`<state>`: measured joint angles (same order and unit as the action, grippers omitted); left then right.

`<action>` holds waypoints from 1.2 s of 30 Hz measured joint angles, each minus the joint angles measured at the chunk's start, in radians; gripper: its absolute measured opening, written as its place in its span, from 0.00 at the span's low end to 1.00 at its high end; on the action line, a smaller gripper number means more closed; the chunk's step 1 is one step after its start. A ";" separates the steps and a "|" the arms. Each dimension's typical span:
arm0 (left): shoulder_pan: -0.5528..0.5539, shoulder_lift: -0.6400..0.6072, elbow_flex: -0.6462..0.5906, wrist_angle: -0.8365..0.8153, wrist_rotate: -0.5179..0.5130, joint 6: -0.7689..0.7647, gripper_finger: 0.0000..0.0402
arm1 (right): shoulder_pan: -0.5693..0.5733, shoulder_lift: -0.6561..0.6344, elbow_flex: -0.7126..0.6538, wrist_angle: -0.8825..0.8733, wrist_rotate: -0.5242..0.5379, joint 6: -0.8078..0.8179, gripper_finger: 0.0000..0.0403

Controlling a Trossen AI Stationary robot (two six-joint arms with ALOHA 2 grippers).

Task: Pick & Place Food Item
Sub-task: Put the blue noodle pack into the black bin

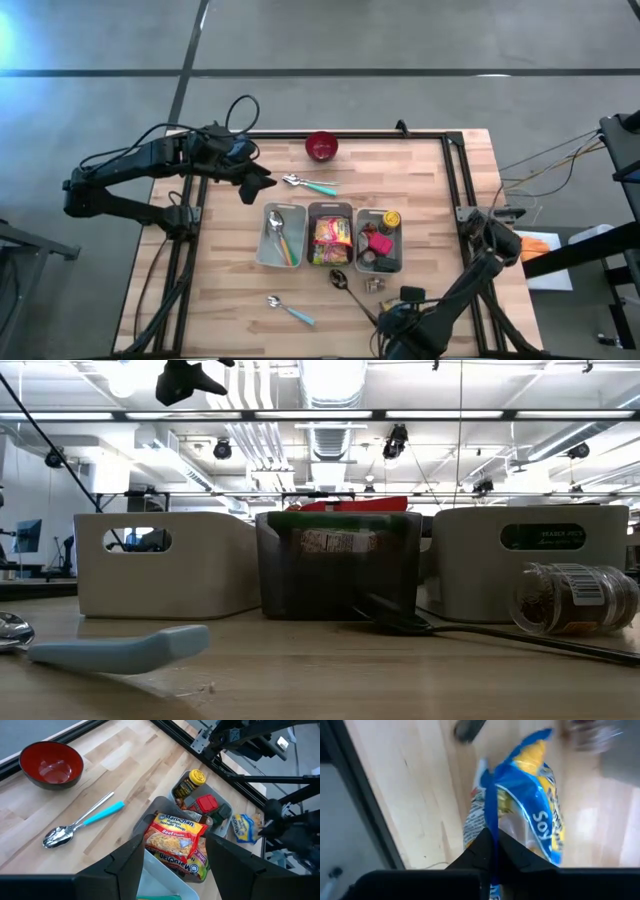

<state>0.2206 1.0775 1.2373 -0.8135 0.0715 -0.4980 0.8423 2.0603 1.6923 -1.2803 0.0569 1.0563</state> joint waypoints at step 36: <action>-0.004 -0.040 0.000 0.009 0.000 0.008 0.53 | -0.479 -0.562 -0.043 0.269 0.479 -0.551 0.02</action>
<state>0.2169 1.0372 1.2377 -0.8046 0.0713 -0.4896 0.3630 1.4985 1.6489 -1.0112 0.5363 0.5055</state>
